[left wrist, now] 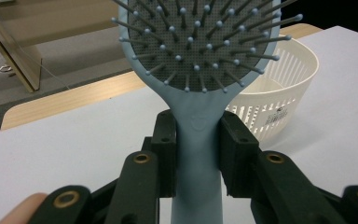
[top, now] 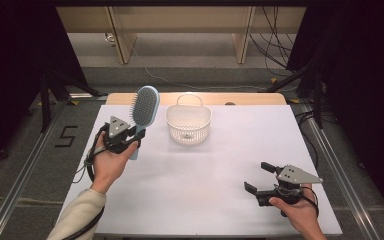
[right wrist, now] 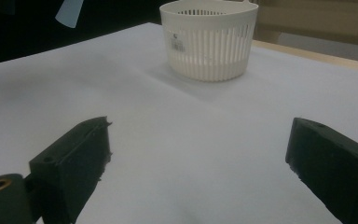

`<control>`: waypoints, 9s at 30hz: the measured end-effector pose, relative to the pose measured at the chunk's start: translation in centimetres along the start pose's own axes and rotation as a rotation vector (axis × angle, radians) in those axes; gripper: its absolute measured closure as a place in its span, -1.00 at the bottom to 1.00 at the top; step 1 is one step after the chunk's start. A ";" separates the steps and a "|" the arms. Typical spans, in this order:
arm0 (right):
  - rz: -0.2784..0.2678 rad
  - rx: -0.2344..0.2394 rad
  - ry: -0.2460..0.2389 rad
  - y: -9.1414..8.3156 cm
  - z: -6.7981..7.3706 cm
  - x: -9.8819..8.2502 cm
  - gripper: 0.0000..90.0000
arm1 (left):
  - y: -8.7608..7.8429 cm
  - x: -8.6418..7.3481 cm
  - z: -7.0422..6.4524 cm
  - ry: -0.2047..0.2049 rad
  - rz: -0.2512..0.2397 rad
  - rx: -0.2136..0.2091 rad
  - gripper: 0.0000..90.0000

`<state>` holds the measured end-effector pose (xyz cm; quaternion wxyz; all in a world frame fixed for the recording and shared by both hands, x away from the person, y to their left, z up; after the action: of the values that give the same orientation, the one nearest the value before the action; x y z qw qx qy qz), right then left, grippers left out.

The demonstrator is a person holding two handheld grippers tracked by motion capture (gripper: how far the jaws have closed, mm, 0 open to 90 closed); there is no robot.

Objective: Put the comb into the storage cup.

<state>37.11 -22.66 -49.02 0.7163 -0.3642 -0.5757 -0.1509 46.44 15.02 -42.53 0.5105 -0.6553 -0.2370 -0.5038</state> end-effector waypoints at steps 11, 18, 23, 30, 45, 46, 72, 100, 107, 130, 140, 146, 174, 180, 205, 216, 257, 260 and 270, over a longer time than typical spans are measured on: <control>0.000 0.000 -0.001 0.0 0.0 0.0 -0.84 | 0.1 0.3 -0.1 0.001 -0.005 -0.003 0.56; 0.000 0.000 -0.001 0.0 0.0 0.0 -0.84 | 0.2 0.7 -0.3 -0.001 -0.014 -0.005 0.56; 0.000 -0.001 -0.002 0.0 0.0 0.0 -0.84 | 0.3 0.9 -0.3 0.000 -0.016 -0.008 0.55; 0.000 -0.001 -0.001 0.0 0.0 0.0 -0.84 | 0.3 1.1 -0.4 -0.002 -0.020 -0.008 0.56; 0.001 -0.001 -0.001 0.0 0.0 0.0 -0.84 | 0.6 1.4 -0.5 0.003 -0.025 -0.009 0.56; 0.000 0.000 -0.001 0.0 0.0 0.0 -0.84 | 0.6 1.4 -0.5 0.002 -0.027 -0.010 0.56; 0.000 0.000 -0.001 0.0 0.0 0.0 -0.84 | 1.3 2.0 -1.1 0.016 -0.038 -0.015 0.56; 0.001 0.001 0.000 0.0 0.0 0.0 -0.84 | 2.1 2.8 -1.8 0.020 -0.046 -0.029 0.56; 0.000 0.001 0.000 0.0 0.0 0.0 -0.84 | 2.2 2.9 -1.9 0.019 -0.047 -0.030 0.56; 0.000 -0.001 -0.002 0.0 0.0 0.0 -0.84 | 2.8 3.7 -2.3 0.024 -0.054 -0.036 0.56; -0.001 0.001 -0.001 0.0 0.0 0.0 -0.84 | 3.3 4.2 -2.7 0.031 -0.055 -0.041 0.56; -0.001 0.000 -0.002 0.0 0.0 0.0 -0.84 | 3.7 4.3 -2.9 0.029 -0.055 -0.045 0.56; -0.001 0.002 -0.001 0.0 0.0 0.0 -0.84 | 4.6 5.0 -3.6 0.045 -0.062 -0.060 0.56; -0.002 0.003 0.000 0.0 0.0 0.0 -0.84 | 4.8 5.3 -3.9 0.049 -0.074 -0.066 0.55; -0.001 0.004 0.005 0.0 0.0 0.0 -0.84 | 5.9 5.7 -4.5 0.101 -0.081 -0.057 0.56; -0.002 0.005 0.005 0.0 0.0 0.0 -0.84 | 6.1 6.1 -4.6 0.091 -0.091 -0.059 0.56; -0.001 0.007 0.003 0.0 0.0 0.0 -0.84 | 7.2 7.0 -5.0 0.081 -0.098 -0.083 0.55; 0.000 0.006 0.005 -0.1 0.0 0.0 -0.84 | 7.2 7.1 -5.1 0.082 -0.097 -0.086 0.55; -0.002 0.007 0.006 0.0 0.0 0.0 -0.84 | 7.4 7.5 -5.2 0.084 -0.101 -0.086 0.55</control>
<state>37.08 -22.71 -49.02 0.7191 -0.3608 -0.5745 -0.1505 53.23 6.03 -39.12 0.4653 -0.6419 -0.2264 -0.5658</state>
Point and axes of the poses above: each handheld gripper's, and its own axes: y roughly forward along the jaws, x roughly out of its top, z roughly to its left, the point moved 8 cm from there along y, roughly forward along the jaws, and after that the axes turned 1 degree about y, right-handed, at the moved point
